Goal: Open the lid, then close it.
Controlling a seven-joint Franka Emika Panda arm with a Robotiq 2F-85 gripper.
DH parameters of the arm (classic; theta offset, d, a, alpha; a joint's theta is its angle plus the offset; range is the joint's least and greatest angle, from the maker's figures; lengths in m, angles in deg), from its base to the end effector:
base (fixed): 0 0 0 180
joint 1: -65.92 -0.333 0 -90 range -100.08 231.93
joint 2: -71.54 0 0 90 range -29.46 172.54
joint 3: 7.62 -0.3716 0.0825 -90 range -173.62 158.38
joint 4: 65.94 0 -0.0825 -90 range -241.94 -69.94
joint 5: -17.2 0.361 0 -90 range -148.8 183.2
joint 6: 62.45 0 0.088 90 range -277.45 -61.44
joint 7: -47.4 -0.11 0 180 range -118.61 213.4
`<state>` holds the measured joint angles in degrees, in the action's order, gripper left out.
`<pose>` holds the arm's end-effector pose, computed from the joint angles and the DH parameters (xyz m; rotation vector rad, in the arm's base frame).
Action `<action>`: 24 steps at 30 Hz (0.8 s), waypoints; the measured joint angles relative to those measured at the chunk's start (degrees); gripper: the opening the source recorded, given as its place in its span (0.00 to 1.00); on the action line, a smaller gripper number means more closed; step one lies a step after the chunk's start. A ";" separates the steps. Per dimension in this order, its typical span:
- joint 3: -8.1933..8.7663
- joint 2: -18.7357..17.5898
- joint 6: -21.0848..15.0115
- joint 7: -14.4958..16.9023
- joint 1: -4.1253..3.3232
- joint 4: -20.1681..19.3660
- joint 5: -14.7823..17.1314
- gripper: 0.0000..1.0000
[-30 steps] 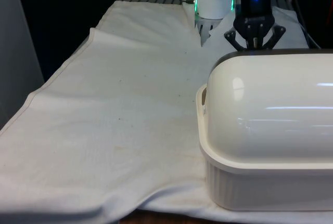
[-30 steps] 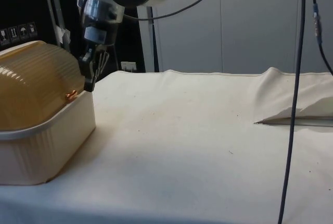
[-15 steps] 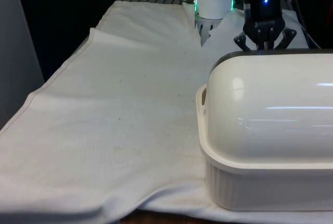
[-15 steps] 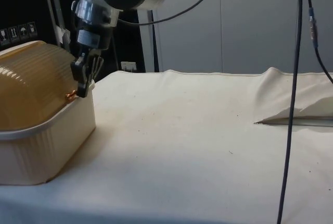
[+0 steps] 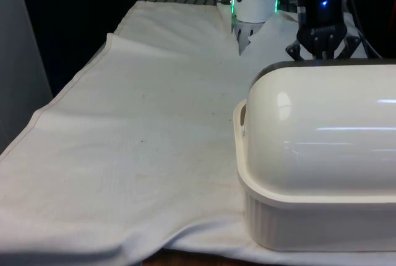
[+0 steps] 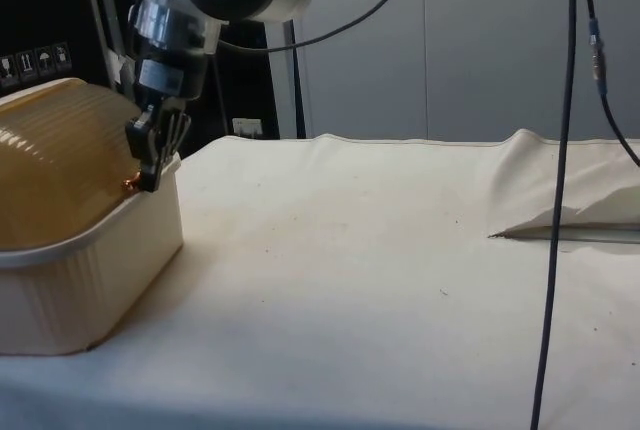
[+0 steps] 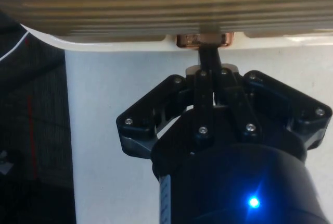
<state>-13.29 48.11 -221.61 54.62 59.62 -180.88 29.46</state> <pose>0.6345 0.1189 0.3547 -2.9258 -0.1953 -0.5246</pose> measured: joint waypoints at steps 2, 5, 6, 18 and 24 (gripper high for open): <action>0.00 -0.06 0.06 0.00 0.00 0.40 0.00 0.00; 0.00 0.00 0.06 0.00 0.06 0.86 0.00 0.00; 0.00 0.00 0.06 0.00 0.06 1.03 0.00 0.00; 0.11 0.80 0.17 0.17 0.29 3.44 0.00 0.00; 0.23 0.86 0.23 0.40 0.40 4.93 0.00 0.00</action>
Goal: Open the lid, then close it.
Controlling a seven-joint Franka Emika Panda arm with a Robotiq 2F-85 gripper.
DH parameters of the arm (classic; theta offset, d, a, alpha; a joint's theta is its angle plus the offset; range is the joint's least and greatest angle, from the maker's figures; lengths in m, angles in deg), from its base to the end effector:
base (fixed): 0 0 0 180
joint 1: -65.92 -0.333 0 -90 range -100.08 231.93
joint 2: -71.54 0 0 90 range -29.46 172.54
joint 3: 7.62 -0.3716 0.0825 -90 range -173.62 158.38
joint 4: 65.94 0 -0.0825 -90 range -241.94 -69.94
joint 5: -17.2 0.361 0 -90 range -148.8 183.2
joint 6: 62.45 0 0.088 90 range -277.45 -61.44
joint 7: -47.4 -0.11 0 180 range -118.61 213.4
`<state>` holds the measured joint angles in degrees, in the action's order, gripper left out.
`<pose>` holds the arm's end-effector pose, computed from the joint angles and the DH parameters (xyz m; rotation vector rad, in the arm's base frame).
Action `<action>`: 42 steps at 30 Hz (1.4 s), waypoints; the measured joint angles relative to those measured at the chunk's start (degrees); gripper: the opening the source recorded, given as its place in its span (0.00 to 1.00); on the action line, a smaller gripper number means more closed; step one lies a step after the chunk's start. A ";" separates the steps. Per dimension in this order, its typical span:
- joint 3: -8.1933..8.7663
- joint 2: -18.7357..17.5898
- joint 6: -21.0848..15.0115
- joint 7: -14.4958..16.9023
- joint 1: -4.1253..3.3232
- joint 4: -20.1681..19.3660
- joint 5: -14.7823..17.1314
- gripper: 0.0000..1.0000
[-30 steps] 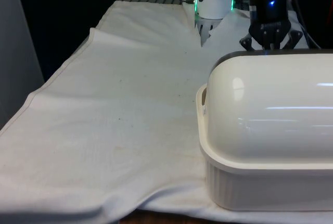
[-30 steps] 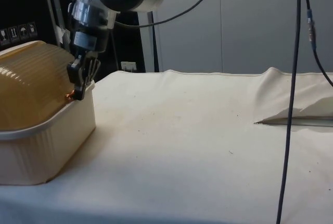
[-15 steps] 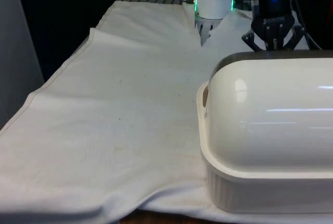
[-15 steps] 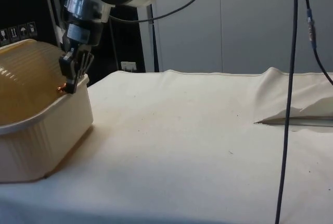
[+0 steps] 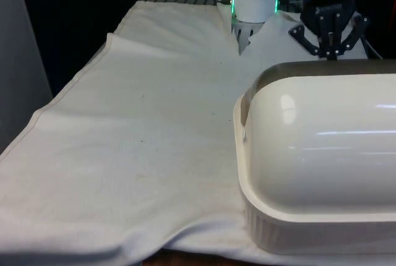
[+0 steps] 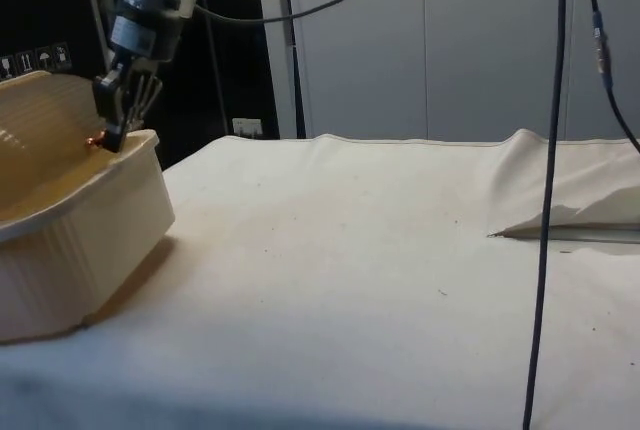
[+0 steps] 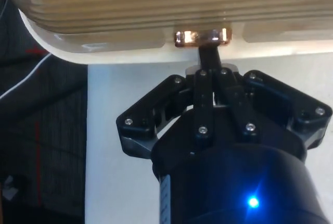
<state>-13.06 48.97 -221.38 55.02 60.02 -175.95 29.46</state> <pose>0.6574 0.1152 0.4014 -2.8908 -0.1928 -0.6666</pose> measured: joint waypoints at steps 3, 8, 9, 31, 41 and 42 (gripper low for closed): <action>0.06 0.00 0.06 0.06 0.06 0.52 0.00 0.00; 0.11 0.06 0.06 0.17 0.23 1.66 0.00 0.00; 0.11 0.06 0.11 0.23 0.29 2.23 0.00 0.00; 0.23 -3.21 0.00 1.09 1.03 10.89 0.00 0.00; 0.29 -2.06 -0.17 1.09 1.26 11.40 0.00 0.00; 0.29 -2.06 -0.17 1.09 1.26 11.40 0.00 0.00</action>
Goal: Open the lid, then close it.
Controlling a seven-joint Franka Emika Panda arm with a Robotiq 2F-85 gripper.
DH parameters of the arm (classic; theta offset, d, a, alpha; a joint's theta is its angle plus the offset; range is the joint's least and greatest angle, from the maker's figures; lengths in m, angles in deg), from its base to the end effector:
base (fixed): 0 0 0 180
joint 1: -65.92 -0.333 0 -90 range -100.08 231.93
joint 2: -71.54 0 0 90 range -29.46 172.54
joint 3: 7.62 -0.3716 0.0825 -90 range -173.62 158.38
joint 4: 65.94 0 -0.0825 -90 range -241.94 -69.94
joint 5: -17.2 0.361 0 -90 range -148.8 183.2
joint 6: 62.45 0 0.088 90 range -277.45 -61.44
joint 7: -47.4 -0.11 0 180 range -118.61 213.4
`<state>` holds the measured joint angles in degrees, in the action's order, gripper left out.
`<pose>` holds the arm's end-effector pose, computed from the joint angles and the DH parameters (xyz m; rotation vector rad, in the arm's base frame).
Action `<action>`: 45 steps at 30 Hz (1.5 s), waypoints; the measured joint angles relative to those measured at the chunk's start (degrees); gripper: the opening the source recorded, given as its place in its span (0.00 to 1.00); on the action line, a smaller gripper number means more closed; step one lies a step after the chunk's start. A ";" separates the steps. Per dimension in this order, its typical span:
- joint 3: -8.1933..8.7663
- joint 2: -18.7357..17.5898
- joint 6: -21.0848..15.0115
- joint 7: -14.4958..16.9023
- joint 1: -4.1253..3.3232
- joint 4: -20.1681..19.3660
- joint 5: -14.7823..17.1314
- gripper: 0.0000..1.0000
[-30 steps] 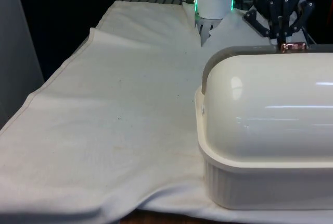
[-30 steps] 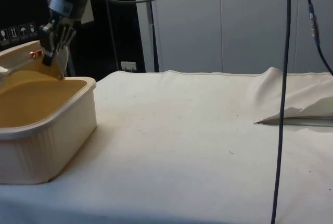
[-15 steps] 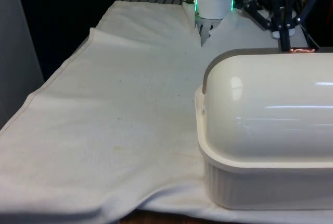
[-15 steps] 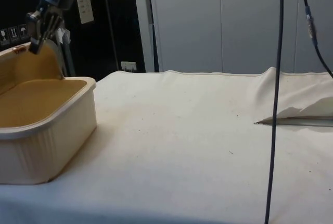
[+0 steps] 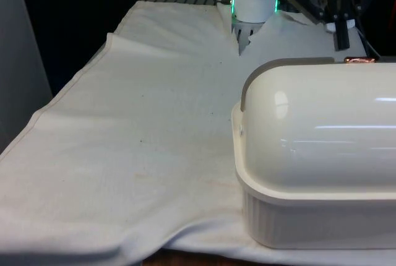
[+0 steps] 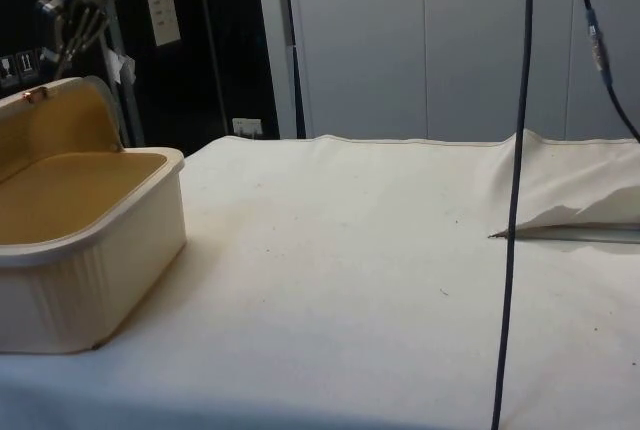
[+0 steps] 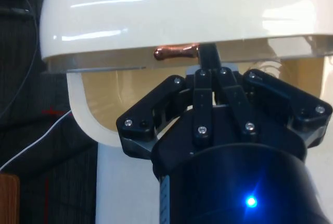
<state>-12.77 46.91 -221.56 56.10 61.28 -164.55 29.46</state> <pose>0.7049 0.1013 0.4698 -2.8206 -0.1792 -0.9083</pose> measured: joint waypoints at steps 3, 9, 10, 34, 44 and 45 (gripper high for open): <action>0.11 0.97 0.00 0.00 0.00 -0.57 0.00 0.00; 0.23 2.06 0.00 0.00 0.00 -0.69 0.00 0.00; 0.23 2.06 0.00 0.00 0.00 -0.69 0.00 0.00; -0.40 -3.67 0.23 0.17 -0.97 5.79 -0.06 0.00; -0.69 -3.72 1.20 0.17 -1.60 6.07 -0.06 0.00; -0.74 -3.67 1.55 0.17 -1.66 6.07 -0.06 0.00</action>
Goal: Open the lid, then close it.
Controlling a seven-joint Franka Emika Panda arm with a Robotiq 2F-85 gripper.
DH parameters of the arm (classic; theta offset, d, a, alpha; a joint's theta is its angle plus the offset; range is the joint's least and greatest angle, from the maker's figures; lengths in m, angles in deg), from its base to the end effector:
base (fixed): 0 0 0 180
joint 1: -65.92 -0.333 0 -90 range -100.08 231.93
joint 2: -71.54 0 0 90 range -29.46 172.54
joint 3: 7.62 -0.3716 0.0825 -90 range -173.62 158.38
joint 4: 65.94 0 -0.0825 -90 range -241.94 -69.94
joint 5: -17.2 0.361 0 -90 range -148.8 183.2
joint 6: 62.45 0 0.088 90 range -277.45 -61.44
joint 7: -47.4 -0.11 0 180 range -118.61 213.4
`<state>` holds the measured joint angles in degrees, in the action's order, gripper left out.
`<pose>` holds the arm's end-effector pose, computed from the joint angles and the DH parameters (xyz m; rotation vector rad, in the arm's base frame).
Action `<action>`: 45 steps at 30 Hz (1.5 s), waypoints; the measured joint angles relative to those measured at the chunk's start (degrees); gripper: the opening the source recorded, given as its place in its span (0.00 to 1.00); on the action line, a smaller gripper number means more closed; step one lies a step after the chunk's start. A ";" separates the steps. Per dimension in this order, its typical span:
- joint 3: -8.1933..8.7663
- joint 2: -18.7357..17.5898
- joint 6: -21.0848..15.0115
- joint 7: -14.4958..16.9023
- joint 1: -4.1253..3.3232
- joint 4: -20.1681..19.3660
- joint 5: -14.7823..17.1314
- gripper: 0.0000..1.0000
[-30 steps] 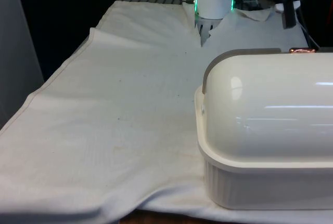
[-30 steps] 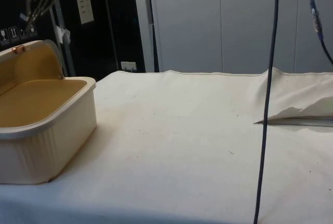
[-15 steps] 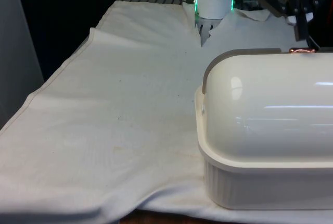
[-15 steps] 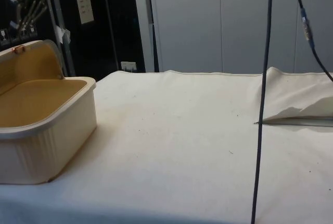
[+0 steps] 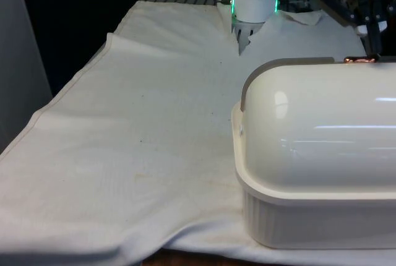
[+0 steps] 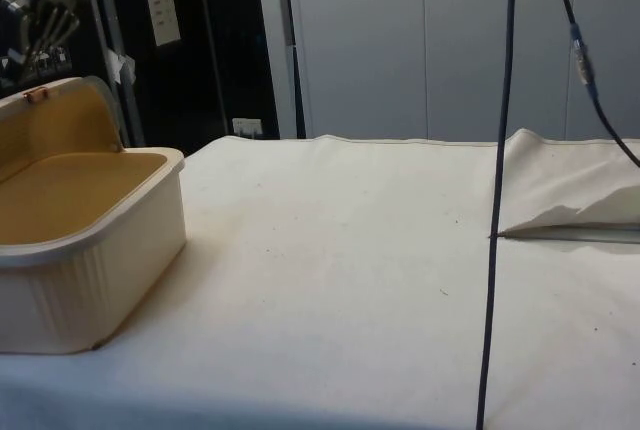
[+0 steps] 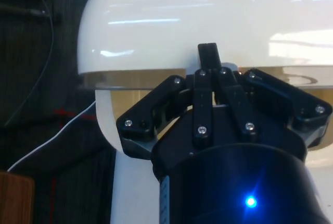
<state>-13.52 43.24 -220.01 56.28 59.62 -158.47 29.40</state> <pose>0.7249 0.1321 0.4717 -2.7855 -0.2363 -0.9168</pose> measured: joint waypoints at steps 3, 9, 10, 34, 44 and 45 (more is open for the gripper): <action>-0.17 0.23 0.63 0.00 -0.11 -0.23 0.00 0.00; -0.63 0.34 1.26 -0.29 -0.74 -1.26 0.00 0.00; -0.74 0.29 1.26 -0.34 -0.80 -1.38 0.00 0.00; -2.18 2.69 4.76 -1.60 -2.06 -5.21 0.00 0.00; -3.90 4.76 5.44 -2.75 -2.06 -9.45 0.00 0.00; -4.07 4.98 5.56 -2.92 -2.06 -9.85 0.00 0.00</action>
<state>-17.59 48.22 -214.45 53.35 57.56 -168.33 29.40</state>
